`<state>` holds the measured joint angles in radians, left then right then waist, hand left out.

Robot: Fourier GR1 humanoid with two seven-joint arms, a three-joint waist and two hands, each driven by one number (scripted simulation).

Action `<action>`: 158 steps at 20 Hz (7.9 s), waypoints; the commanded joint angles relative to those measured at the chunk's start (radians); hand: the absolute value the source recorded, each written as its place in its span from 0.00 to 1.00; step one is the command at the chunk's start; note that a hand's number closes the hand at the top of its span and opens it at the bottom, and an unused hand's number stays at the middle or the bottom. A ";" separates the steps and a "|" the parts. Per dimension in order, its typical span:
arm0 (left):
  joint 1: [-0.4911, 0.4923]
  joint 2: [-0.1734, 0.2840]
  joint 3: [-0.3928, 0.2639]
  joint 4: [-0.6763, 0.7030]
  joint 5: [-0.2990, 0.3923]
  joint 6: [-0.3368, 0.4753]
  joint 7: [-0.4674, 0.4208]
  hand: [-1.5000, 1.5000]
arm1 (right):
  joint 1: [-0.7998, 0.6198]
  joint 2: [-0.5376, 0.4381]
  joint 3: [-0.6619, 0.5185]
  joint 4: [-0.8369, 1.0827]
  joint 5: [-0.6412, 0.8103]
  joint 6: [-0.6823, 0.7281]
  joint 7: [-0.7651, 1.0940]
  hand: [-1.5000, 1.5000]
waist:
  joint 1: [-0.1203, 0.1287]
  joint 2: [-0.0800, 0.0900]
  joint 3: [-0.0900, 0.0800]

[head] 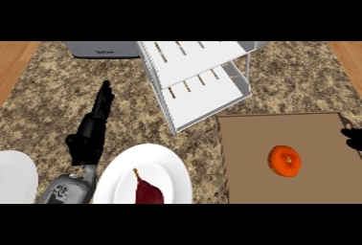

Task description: Pick the squash from the tray and place it in the tiered basket

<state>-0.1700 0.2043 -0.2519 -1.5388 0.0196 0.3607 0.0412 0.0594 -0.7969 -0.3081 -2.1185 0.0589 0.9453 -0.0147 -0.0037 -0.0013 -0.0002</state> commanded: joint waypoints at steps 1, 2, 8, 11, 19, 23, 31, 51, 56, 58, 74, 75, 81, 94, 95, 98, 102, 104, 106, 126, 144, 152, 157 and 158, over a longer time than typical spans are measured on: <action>0.047 -0.003 -0.025 -0.069 -0.033 -0.011 0.033 0.50 | 0.017 0.053 0.069 -0.041 0.109 0.012 0.051 0.00 | 0.006 0.000 0.000; 0.018 -0.004 0.036 0.045 -0.003 -0.044 -0.069 0.50 | 0.006 0.047 0.056 0.020 0.159 0.029 -0.026 0.00 | 0.003 0.002 0.000; 0.024 -0.020 0.046 -0.024 -0.030 -0.054 0.018 0.50 | 0.043 0.103 0.059 -0.051 0.264 0.031 0.004 0.00 | 0.002 0.001 0.000; 0.026 -0.033 0.068 0.016 -0.021 -0.074 -0.041 0.50 | 0.015 0.026 0.015 0.091 0.366 0.013 -0.202 0.00 | 0.003 0.002 0.001; -0.008 -0.082 0.048 0.002 -0.071 -0.072 0.037 0.50 | 0.082 0.077 0.156 0.013 0.556 -0.102 -0.252 0.00 | 0.000 0.001 0.001; 0.016 -0.060 0.090 0.032 -0.054 -0.103 -0.034 0.50 | 0.018 0.017 0.181 0.132 0.653 -0.215 -0.391 0.00 | 0.006 0.002 0.001; -0.012 -0.133 0.093 0.099 -0.107 -0.081 -0.076 0.50 | 0.077 0.102 0.149 0.137 0.753 -0.288 -0.386 0.00 | -0.003 0.001 0.000; -0.042 -0.145 0.140 0.036 -0.146 -0.149 0.016 0.50 | -0.015 0.199 0.229 0.357 0.880 -0.314 -0.488 0.00 | 0.001 0.001 0.000; 0.053 -0.118 0.152 -0.073 -0.133 -0.180 0.048 0.50 | -0.025 0.247 0.259 0.352 0.891 -0.297 -0.445 0.00 | 0.004 0.000 0.000; 0.012 -0.125 0.157 -0.048 -0.140 -0.176 0.041 0.50 | -0.112 0.218 0.237 0.412 0.872 -0.235 -0.440 0.00 | 0.006 0.001 0.000; 0.019 -0.158 0.186 0.026 -0.169 -0.185 -0.027 0.50 | -0.026 0.338 0.322 0.443 0.997 -0.372 -0.433 0.00 | 0.000 0.001 0.000; 0.030 -0.164 0.157 -0.060 -0.203 -0.167 0.041 0.50 | -0.124 0.349 0.318 0.534 1.003 -0.350 -0.428 0.00 | 0.005 0.001 0.000; 0.099 -0.182 0.132 -0.101 -0.203 -0.179 0.027 0.50 | -0.139 0.415 0.352 0.570 1.037 -0.378 -0.406 0.00 | 0.007 0.001 0.000; 0.060 -0.193 0.166 -0.037 -0.202 -0.187 -0.008 0.50 | -0.060 0.488 0.322 0.576 1.038 -0.503 -0.435 1.00 | 0.003 0.000 0.000; 0.034 -0.184 0.189 0.008 -0.192 -0.194 -0.017 0.50 | -0.110 0.477 0.318 0.670 1.052 -0.569 -0.486 1.00 | 0.005 0.001 0.000; 0.045 -0.179 0.185 -0.024 -0.196 -0.195 0.003 0.50 | -0.109 0.482 0.342 0.621 1.102 -0.660 -0.484 1.00 | 0.006 0.001 0.000; 0.076 -0.150 0.199 -0.107 -0.164 -0.241 0.045 0.50 | -0.097 0.460 0.318 0.678 1.115 -0.746 -0.547 1.00 | 0.005 0.001 0.000; 0.073 -0.140 0.209 -0.091 -0.162 -0.243 0.019 0.50 | -0.088 0.587 0.448 0.603 1.238 -0.747 -0.358 1.00 | 0.007 -0.001 0.000; 0.048 -0.186 0.180 -0.031 -0.201 -0.197 -0.009 0.50 | -0.085 0.672 0.580 0.546 1.387 -0.691 -0.178 1.00 | 0.004 -0.002 -0.002; 0.006 -0.185 0.181 -0.006 -0.186 -0.213 0.011 0.50 | -0.595 0.797 0.986 0.221 1.189 -0.280 0.888 1.00 | 0.013 -0.001 -0.001; -0.022 -0.180 0.198 0.031 -0.191 -0.189 -0.003 0.50 | -1.095 0.796 0.618 0.356 0.669 -0.352 1.160 1.00 | 0.013 0.001 -0.001; 0.005 -0.177 0.189 0.039 -0.198 -0.187 -0.035 0.50 | -1.247 0.797 0.555 0.611 0.804 -0.395 1.041 1.00 | 0.011 0.002 -0.001; 0.020 -0.198 0.160 -0.025 -0.192 -0.194 0.006 0.50 | -1.258 0.701 0.487 0.792 0.850 -0.466 0.826 1.00 | 0.016 0.004 0.000; 0.001 -0.198 0.167 -0.008 -0.205 -0.180 0.011 0.50 | -1.234 0.703 0.523 0.849 0.891 -0.531 0.778 1.00 | 0.018 0.006 0.000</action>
<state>-0.1520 0.0134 -0.0842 -1.5547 -0.1747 0.1699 0.0470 -1.1671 -0.0502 0.2227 -1.4013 0.8980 0.5013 0.8614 0.0128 0.0019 -0.0007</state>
